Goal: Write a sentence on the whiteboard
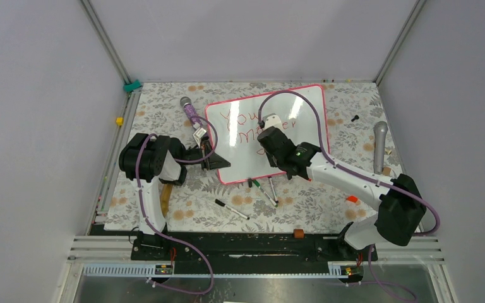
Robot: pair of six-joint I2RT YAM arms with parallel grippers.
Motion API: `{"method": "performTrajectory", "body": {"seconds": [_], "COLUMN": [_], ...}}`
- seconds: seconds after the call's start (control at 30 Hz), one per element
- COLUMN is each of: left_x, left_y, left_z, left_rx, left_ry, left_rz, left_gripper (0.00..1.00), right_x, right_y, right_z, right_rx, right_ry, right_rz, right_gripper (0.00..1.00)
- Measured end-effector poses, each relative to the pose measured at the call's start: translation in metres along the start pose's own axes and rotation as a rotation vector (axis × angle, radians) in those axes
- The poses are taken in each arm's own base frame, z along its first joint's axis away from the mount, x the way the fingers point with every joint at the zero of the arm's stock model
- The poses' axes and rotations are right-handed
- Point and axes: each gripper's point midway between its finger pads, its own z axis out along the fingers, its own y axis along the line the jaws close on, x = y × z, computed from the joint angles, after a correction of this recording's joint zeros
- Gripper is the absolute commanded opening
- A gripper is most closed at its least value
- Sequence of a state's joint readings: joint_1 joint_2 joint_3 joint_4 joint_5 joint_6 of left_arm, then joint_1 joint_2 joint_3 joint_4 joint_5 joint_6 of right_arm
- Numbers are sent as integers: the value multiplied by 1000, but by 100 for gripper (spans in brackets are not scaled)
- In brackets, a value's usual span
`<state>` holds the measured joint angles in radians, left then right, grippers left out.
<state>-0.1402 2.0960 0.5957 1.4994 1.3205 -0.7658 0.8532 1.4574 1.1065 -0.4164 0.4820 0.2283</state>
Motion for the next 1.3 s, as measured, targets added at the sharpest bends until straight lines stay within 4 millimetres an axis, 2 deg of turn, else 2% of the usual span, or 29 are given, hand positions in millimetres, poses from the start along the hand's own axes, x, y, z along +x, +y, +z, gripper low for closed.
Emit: {"method": "performTrajectory", "body": {"seconds": [0.4,1.3], "left_x": [0,0], "left_y": [0,0], "left_z": [0,0], "left_rx": [0,0], "left_ry": [0,0], "left_rz": [0,0], "left_gripper": [0,0], "right_x": [-9,-4], "right_y": [2,11], "right_z": [1,0], "right_rx": [4,-53], "right_ry": [-1,24], "right_rz": [-8,-15], "right_gripper": [0,0]}}
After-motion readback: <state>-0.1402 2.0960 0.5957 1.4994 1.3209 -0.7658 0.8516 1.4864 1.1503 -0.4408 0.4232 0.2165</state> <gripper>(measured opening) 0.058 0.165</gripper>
